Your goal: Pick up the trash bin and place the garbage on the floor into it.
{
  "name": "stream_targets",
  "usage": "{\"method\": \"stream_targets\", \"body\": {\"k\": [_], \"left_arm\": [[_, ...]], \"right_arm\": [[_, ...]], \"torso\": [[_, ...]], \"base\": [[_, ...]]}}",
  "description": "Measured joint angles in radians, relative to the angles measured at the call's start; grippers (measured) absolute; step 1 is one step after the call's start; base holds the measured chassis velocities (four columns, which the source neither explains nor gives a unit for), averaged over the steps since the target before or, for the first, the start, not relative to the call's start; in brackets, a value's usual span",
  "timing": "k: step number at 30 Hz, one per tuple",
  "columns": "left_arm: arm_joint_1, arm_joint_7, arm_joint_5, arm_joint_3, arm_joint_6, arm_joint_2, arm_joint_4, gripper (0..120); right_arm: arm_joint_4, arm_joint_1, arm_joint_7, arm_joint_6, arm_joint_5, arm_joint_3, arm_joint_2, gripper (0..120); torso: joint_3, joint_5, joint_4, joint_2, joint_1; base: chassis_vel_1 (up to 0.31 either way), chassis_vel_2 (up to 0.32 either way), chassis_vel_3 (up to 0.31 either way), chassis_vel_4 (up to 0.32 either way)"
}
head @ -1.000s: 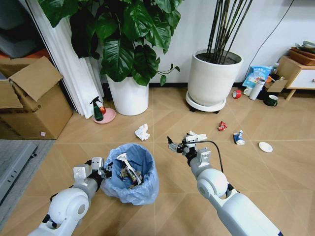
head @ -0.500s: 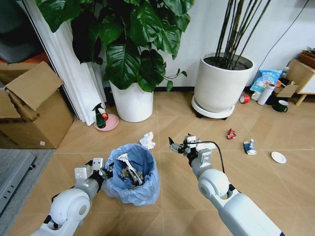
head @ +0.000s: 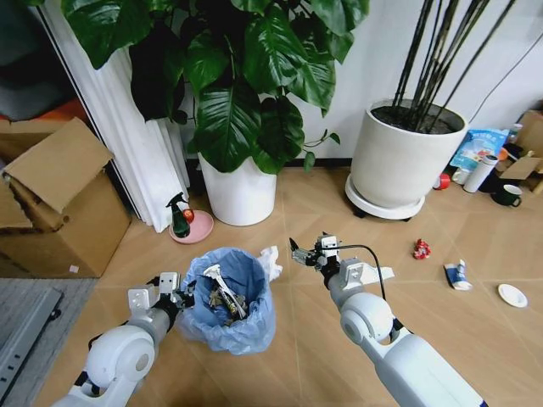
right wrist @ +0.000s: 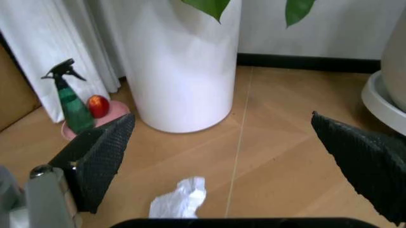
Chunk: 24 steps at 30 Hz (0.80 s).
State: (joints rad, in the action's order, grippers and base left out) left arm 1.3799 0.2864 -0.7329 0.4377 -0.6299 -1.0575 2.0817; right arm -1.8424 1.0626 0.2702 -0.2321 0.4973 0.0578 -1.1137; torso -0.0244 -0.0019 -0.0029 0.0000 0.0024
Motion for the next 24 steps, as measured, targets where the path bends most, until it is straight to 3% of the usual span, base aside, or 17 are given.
{"method": "stream_targets", "body": {"k": [14,24], "left_arm": [[0.013,-0.011,0.026,0.009,0.007,-0.010,-0.013,0],[0.021,-0.020,0.045,0.033,0.015,-0.014,-0.018,0]], "right_arm": [[0.004,0.027,-0.011,0.016,-0.006,0.005,0.007,100],[0.134,0.033,-0.101,0.030,-0.013,0.017,0.003,100]], "torso": [[0.000,0.0000,0.0005,0.000,0.000],[0.000,0.0002,0.0000,0.000,0.000]], "base": [[-0.082,0.217,0.085,-0.222],[-0.013,-0.025,0.017,0.025]]}}
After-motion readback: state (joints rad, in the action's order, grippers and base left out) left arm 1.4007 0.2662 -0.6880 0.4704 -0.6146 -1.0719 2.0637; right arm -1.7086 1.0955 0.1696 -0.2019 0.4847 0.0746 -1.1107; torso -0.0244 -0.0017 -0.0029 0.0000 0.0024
